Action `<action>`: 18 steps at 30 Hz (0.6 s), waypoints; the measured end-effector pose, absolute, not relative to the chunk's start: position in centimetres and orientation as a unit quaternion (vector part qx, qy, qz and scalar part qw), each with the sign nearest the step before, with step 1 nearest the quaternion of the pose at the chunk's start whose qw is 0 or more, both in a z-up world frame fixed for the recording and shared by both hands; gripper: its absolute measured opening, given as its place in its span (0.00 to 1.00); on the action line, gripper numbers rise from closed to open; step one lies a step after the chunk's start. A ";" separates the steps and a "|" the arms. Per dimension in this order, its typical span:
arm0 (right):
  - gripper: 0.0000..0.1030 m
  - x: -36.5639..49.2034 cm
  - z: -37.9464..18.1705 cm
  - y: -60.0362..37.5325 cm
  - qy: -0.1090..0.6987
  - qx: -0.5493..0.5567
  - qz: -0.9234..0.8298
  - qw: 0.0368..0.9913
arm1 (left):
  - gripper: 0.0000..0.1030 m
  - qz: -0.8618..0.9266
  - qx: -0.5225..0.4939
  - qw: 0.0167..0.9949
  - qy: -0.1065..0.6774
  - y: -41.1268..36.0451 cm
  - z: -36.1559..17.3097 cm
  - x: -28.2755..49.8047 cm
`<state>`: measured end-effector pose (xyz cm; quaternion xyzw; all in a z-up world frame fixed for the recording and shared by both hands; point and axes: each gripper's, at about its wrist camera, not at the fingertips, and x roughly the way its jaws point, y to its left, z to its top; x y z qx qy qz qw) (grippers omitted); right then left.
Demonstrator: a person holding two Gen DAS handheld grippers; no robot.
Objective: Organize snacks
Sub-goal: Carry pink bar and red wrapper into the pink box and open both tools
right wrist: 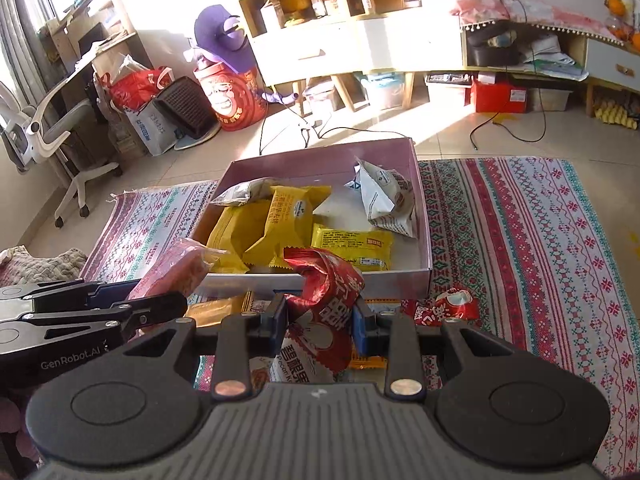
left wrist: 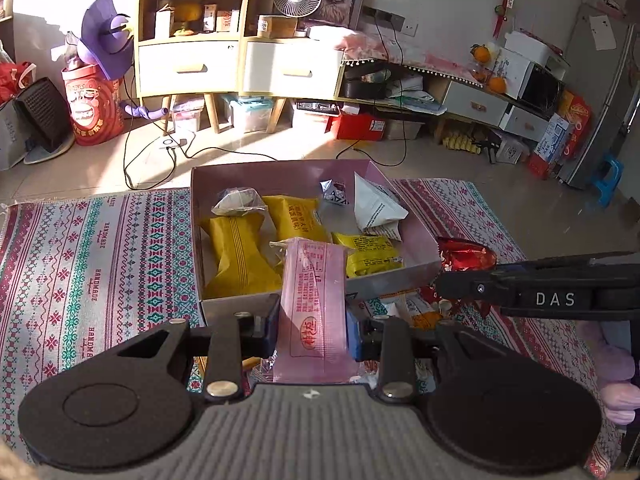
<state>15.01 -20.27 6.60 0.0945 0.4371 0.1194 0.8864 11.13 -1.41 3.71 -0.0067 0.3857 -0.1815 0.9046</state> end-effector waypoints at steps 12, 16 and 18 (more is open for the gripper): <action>0.29 21.3 4.9 -21.5 0.431 0.159 0.121 0.880 | 0.37 -0.166 0.028 0.916 0.364 -4.5 3.3 19.7; 0.29 22.4 4.2 -21.8 0.431 0.175 0.116 0.877 | 0.37 -0.168 0.024 0.915 0.367 -5.2 2.3 21.8; 0.29 22.7 3.9 -22.0 0.433 0.184 0.117 0.875 | 0.37 -0.170 0.026 0.912 0.372 -5.7 1.8 22.8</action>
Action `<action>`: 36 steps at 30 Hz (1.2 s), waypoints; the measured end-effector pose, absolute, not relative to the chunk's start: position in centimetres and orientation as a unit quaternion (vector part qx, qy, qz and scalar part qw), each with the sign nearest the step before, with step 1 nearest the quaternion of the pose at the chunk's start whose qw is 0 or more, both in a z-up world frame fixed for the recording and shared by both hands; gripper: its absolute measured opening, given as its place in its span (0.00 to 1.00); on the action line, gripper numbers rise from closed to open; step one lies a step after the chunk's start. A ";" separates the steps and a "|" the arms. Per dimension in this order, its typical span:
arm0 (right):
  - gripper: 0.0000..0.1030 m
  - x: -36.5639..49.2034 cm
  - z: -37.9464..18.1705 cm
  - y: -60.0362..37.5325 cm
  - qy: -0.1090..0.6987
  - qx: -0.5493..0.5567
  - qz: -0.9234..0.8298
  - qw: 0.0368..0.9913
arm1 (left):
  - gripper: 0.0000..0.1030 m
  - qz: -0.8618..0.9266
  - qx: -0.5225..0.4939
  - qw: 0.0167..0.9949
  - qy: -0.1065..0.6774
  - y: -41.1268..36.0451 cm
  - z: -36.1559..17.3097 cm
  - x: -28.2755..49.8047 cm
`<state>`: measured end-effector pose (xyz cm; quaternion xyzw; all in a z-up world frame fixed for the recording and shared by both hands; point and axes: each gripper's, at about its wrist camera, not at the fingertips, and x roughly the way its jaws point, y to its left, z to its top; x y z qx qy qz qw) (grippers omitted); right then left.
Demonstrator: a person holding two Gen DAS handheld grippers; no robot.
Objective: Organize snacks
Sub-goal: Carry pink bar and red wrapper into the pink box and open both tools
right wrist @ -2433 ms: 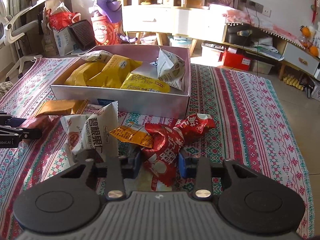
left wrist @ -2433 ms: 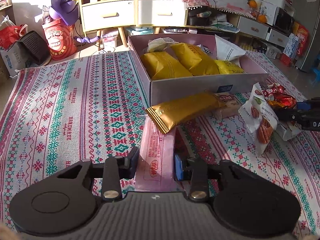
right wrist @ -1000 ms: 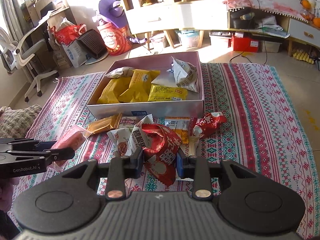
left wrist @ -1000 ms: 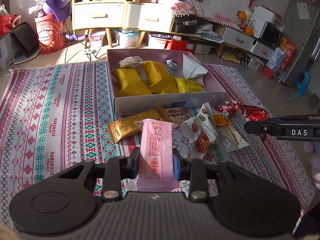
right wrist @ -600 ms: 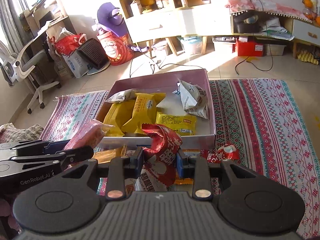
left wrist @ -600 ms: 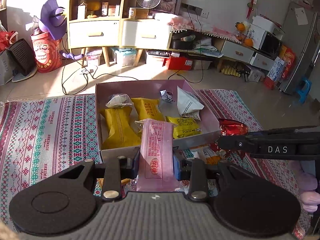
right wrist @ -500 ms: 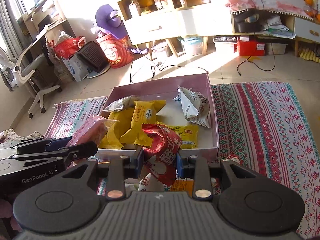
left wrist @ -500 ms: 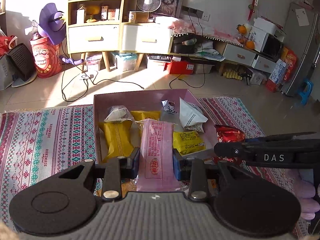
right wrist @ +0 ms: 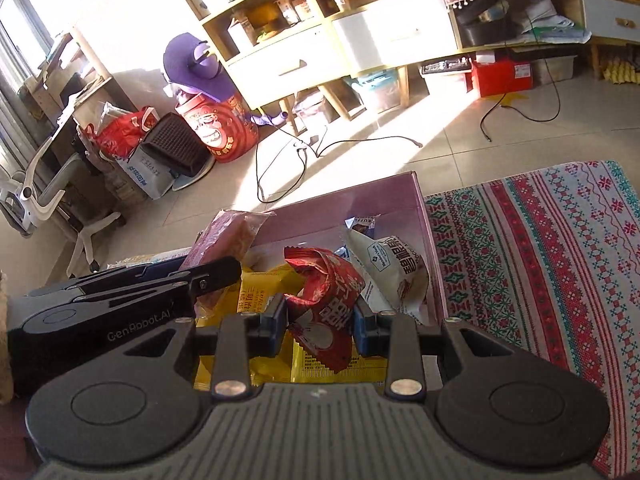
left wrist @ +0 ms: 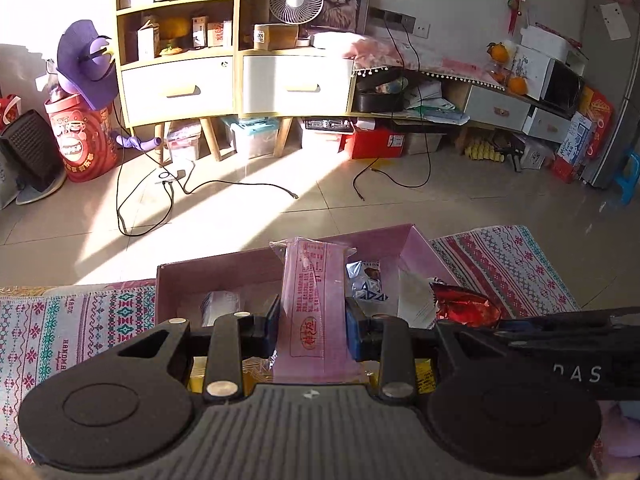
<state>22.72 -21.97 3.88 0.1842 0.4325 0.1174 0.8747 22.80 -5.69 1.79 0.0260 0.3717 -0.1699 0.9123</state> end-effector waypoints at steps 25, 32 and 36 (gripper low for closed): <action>0.56 21.8 5.0 -22.3 0.430 0.179 0.111 0.878 | 0.65 -0.178 0.013 0.914 0.364 -5.8 2.0 22.1; 0.63 20.2 6.0 -22.6 0.426 0.171 0.103 0.882 | 0.73 -0.170 0.011 0.916 0.364 -4.9 2.9 19.8; 0.67 18.9 6.4 -22.5 0.428 0.162 0.100 0.884 | 0.81 -0.166 0.014 0.918 0.361 -4.2 3.4 17.9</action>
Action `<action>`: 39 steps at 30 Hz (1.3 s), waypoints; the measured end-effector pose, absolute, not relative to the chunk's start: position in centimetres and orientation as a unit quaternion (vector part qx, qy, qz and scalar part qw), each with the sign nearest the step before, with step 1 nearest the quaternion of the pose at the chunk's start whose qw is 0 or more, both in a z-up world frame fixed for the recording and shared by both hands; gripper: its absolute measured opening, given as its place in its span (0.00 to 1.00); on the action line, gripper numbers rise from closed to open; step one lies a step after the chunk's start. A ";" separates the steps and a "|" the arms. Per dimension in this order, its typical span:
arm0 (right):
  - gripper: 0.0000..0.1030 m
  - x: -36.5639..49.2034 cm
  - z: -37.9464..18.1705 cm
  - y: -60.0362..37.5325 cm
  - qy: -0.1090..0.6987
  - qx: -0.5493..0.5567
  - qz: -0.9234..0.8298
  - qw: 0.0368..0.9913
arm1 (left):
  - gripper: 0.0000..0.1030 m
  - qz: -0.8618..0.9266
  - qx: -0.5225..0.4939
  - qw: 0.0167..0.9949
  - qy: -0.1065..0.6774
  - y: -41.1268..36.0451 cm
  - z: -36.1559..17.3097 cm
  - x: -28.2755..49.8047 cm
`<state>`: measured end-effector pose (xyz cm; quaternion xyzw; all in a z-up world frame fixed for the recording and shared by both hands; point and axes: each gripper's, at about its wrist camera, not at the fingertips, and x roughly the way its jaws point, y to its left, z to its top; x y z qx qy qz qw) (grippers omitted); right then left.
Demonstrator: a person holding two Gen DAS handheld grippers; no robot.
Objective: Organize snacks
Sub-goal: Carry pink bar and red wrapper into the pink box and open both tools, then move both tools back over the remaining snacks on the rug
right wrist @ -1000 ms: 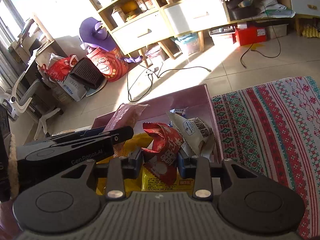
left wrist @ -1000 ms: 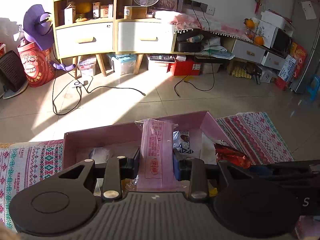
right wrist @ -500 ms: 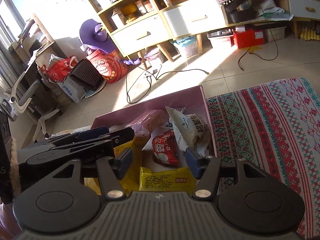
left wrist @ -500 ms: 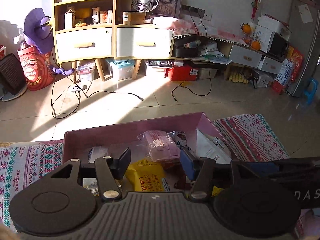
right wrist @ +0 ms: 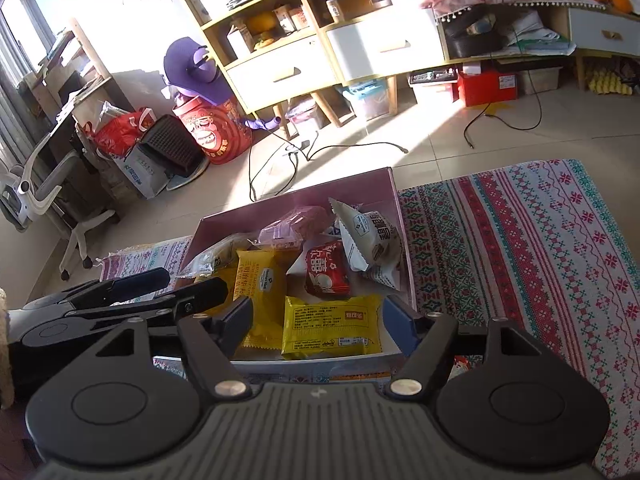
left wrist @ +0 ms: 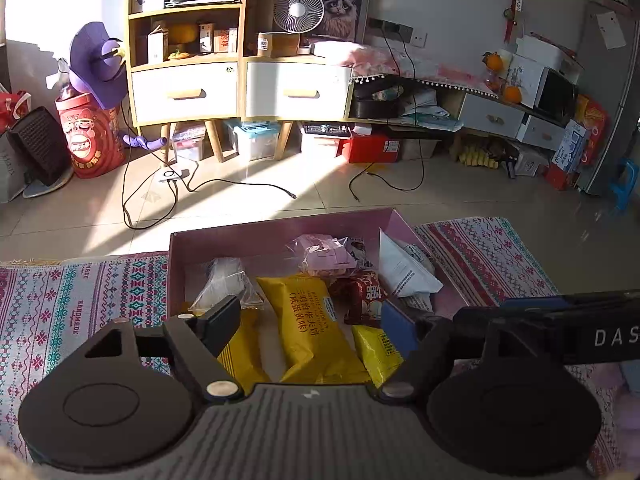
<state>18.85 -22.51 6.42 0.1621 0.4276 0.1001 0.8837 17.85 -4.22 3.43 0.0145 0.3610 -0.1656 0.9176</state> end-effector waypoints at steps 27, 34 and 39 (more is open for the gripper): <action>0.95 11.3 6.4 -20.8 0.415 0.090 0.103 0.900 | 1.00 -0.150 0.014 0.906 0.396 -1.0 1.8 8.8; 0.96 10.0 5.7 -21.0 0.410 0.068 0.102 0.904 | 1.00 -0.143 0.009 0.906 0.399 -0.1 1.0 7.5; 0.97 9.7 5.1 -21.1 0.412 0.056 0.096 0.904 | 1.00 -0.144 0.009 0.907 0.397 0.2 0.5 6.9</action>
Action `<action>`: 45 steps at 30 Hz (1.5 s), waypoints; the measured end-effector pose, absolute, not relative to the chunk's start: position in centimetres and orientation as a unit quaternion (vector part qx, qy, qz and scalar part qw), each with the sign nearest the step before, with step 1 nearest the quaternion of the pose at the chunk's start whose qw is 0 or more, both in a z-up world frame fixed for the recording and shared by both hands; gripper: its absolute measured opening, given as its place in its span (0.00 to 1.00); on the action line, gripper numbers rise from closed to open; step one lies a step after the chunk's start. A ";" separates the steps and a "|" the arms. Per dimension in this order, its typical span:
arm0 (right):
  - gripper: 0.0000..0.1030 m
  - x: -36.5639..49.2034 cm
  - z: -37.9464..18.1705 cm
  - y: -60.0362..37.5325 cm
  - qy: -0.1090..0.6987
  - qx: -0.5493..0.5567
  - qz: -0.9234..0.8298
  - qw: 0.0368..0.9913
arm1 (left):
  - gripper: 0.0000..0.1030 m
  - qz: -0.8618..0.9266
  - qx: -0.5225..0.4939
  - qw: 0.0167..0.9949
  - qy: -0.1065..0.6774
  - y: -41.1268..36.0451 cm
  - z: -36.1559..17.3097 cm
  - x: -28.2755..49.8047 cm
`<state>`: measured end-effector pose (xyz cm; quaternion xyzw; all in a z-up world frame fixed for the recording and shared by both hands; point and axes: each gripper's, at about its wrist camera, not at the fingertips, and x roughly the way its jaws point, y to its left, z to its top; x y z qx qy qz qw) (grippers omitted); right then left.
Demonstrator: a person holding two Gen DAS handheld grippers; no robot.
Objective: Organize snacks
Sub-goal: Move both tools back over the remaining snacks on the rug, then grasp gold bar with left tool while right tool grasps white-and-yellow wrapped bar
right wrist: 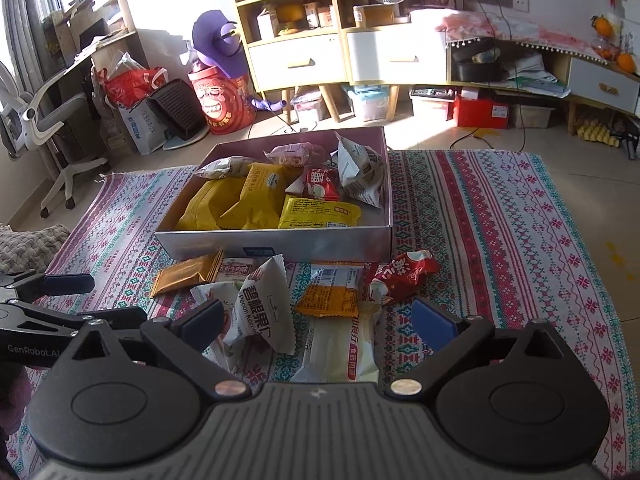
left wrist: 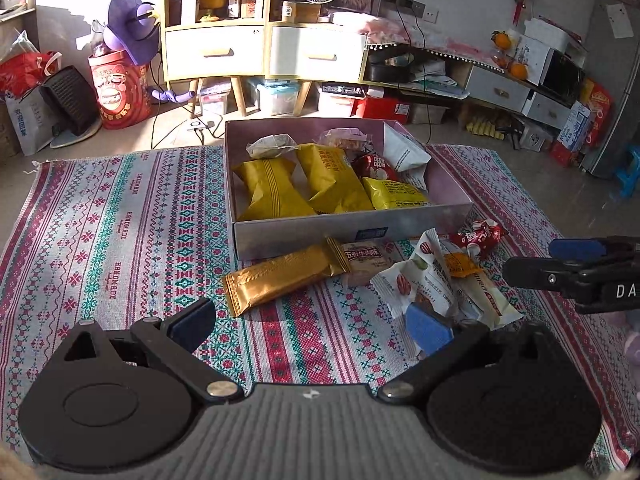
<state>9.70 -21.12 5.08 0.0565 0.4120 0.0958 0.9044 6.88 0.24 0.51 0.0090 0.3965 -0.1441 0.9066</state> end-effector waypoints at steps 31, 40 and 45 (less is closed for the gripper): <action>0.91 10.9 -0.5 -19.6 0.469 -0.035 0.076 0.879 | 0.97 -0.189 0.094 0.899 0.384 1.1 -5.2 13.2; 0.86 10.8 -0.1 -20.4 0.477 -0.035 0.081 0.875 | 0.79 -0.237 0.096 0.869 0.424 0.8 -4.6 12.6; 0.83 10.9 0.2 -21.6 0.485 -0.034 0.068 0.871 | 0.76 -0.278 0.108 0.841 0.452 0.6 -4.0 11.8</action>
